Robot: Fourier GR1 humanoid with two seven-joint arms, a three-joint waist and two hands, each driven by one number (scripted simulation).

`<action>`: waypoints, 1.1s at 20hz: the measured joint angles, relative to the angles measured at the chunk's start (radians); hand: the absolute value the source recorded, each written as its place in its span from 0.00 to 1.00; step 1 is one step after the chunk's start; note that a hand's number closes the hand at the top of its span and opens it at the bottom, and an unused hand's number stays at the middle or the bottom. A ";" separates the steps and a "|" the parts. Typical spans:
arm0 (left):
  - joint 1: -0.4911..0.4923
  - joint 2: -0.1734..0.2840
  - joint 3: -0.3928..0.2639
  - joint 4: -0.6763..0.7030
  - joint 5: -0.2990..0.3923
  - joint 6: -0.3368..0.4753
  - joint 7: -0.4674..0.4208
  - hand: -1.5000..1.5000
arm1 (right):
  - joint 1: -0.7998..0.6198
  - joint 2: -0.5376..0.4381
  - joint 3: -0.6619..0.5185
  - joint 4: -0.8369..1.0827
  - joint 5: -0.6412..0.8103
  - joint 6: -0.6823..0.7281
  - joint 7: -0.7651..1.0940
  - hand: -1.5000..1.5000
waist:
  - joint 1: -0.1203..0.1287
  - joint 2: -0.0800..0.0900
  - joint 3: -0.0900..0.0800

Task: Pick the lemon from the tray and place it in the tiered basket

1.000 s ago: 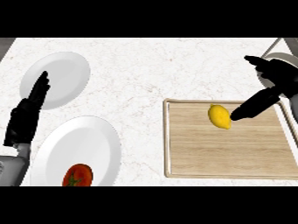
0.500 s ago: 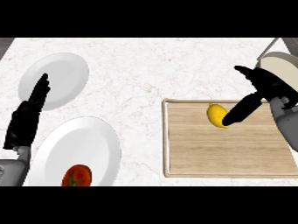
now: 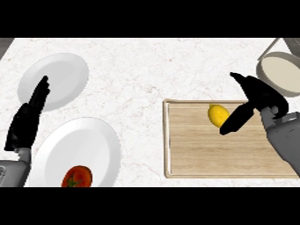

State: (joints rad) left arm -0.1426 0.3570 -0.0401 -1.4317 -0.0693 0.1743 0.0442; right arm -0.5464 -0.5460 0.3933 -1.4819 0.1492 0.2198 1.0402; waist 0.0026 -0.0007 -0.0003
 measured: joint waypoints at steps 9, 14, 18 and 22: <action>-0.003 -0.011 0.024 -0.038 -0.016 -0.028 0.038 0.50 | 0.049 0.060 0.014 -0.030 0.118 0.007 0.004 0.00 | -0.001 0.000 0.000; 0.001 -0.042 0.021 -0.037 -0.044 -0.015 0.032 0.50 | 0.064 0.093 -0.007 -0.015 0.146 0.020 0.002 0.00 | -0.001 0.000 0.000; 0.012 -0.038 0.042 -0.031 -0.040 -0.039 0.015 0.50 | 0.082 0.107 -0.031 0.002 0.162 0.034 -0.007 0.00 | -0.001 0.000 0.000; -0.004 -0.048 0.050 -0.021 -0.054 -0.045 0.017 0.50 | 0.088 0.147 -0.041 0.050 0.208 0.038 -0.026 0.00 | 0.000 0.001 0.000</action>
State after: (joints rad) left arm -0.1469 0.3087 0.0103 -1.4531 -0.1238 0.1293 0.0611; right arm -0.4585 -0.3994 0.3519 -1.4324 0.3567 0.2579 1.0146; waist 0.0023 0.0000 -0.0002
